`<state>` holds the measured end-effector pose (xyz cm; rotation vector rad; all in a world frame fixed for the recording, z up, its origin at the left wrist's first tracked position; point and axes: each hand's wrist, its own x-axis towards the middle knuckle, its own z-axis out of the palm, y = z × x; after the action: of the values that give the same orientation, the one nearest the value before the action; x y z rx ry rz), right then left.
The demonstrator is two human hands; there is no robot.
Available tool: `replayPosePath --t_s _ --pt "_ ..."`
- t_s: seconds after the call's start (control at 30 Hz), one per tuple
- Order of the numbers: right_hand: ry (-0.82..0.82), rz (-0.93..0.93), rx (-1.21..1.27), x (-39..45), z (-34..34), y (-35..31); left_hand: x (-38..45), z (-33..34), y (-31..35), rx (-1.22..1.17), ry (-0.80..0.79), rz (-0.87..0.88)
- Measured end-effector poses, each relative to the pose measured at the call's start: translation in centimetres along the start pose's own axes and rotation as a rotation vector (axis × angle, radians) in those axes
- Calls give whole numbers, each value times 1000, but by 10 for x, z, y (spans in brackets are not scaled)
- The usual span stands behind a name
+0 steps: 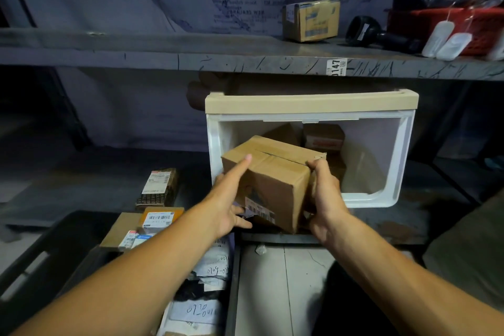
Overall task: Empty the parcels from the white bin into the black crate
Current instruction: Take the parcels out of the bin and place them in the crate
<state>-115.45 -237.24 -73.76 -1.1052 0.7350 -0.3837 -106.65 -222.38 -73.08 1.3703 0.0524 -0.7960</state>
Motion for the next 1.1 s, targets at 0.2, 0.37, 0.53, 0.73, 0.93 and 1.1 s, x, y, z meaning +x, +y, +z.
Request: replayPosePath --t_s 0.2,0.37,0.53,0.73,0.93,1.1 --pt "-121 -23 -89 -7 0 -1 8 -6 6 -111 73 38" --pt "-250 64 -150 3 -19 -10 8 -16 16 6 93 90" --pt "-408 177 -188 0 -16 -9 9 -24 20 187 -44 108" --pt "-429 210 -195 -3 -11 -7 3 -25 21 228 -110 104" --pt "-331 200 -118 -1 -9 -9 0 -23 23 162 -100 76" --pt "-172 163 49 8 -11 -10 0 -25 17 134 -14 26"
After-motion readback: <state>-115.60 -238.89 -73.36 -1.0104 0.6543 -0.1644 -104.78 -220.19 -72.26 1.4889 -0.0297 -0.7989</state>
